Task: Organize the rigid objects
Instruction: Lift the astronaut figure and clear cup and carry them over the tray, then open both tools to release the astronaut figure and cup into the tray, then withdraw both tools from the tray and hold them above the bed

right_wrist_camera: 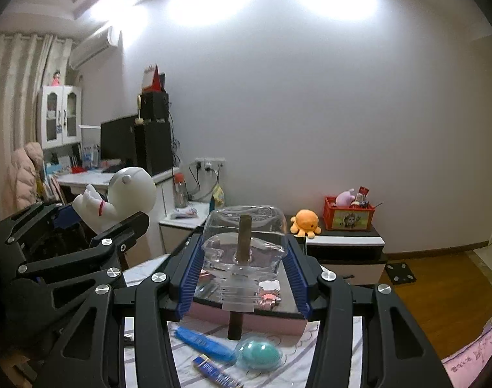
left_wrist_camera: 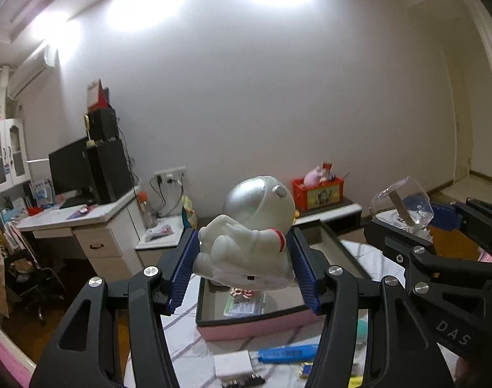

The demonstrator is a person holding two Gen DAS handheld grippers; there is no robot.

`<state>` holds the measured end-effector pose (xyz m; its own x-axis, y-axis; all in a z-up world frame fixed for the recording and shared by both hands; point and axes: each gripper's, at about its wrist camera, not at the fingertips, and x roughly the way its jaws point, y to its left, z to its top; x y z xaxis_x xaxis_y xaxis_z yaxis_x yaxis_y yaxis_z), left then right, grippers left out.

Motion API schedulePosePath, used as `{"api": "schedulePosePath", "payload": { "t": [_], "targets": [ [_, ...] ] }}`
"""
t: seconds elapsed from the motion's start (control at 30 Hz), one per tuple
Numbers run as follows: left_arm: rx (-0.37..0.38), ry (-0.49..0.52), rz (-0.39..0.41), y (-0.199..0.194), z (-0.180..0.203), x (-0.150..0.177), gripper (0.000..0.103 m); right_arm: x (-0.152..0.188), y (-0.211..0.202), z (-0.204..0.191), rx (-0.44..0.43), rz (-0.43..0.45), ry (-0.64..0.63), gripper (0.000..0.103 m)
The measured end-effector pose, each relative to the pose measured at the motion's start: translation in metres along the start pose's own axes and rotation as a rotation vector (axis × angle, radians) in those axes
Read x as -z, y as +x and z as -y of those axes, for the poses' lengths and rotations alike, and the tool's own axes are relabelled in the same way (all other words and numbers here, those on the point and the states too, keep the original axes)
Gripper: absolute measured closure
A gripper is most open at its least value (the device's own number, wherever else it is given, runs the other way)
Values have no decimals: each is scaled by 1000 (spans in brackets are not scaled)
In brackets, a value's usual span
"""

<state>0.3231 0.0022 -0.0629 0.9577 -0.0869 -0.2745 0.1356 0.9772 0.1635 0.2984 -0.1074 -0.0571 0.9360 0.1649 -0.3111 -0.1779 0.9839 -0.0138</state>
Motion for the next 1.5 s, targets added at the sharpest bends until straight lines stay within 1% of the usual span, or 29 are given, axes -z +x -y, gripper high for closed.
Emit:
{"api": "schedulePosePath", "payload": {
  "t": [0.1,0.13,0.17,0.23,0.27,0.3,0.4,0.5,0.63,0.67,0.73,0.8,0.87,0.93,0.97,1.0,1.03,1.07,1.17,1.2,1.3,1.5],
  "targets": [
    [5,13,-52,42,1,-1,46,-2,34,8,-4,-49,0,53],
    [22,5,-81,57,1,0,46,-2,49,12,-1,-71,1,53],
    [54,-17,-122,78,0,3,46,-2,64,16,0,-99,3,53],
    [75,-30,-183,107,0,9,46,0,90,24,-5,-142,12,53],
    [64,-15,-224,127,4,15,46,4,104,28,-8,-177,16,53],
    [63,-7,-245,138,7,20,46,8,117,31,-11,-205,16,53],
    [102,-17,-339,172,15,37,46,26,151,38,13,-290,2,53],
    [111,7,-383,190,29,50,46,41,167,49,28,-350,13,52],
    [92,50,-397,199,42,60,45,56,178,60,39,-395,25,52],
    [89,52,-399,202,43,61,44,58,180,62,38,-406,27,52],
    [82,52,-409,203,44,62,37,60,182,66,33,-411,41,52],
    [64,53,-399,199,43,61,25,61,179,69,28,-413,58,52],
    [49,52,-388,198,36,58,21,59,176,71,18,-403,71,50],
    [34,50,-367,190,31,54,18,55,168,71,26,-384,77,37],
    [26,47,-358,184,28,51,13,53,162,71,28,-370,79,34],
    [18,44,-348,177,25,48,9,50,159,72,26,-360,82,28],
    [16,41,-337,171,21,45,7,46,154,72,23,-349,88,23],
    [15,37,-323,163,17,42,4,43,146,72,15,-337,95,22],
    [-1,36,-266,130,11,33,3,35,123,65,-15,-296,105,22],
    [-9,34,-244,116,8,30,2,31,115,62,-20,-282,102,20],
    [-13,3,-172,73,-3,22,0,23,82,52,-31,-226,94,16],
    [-32,-30,-75,-3,-20,13,0,10,7,28,-45,-114,70,16]
  ]
}}
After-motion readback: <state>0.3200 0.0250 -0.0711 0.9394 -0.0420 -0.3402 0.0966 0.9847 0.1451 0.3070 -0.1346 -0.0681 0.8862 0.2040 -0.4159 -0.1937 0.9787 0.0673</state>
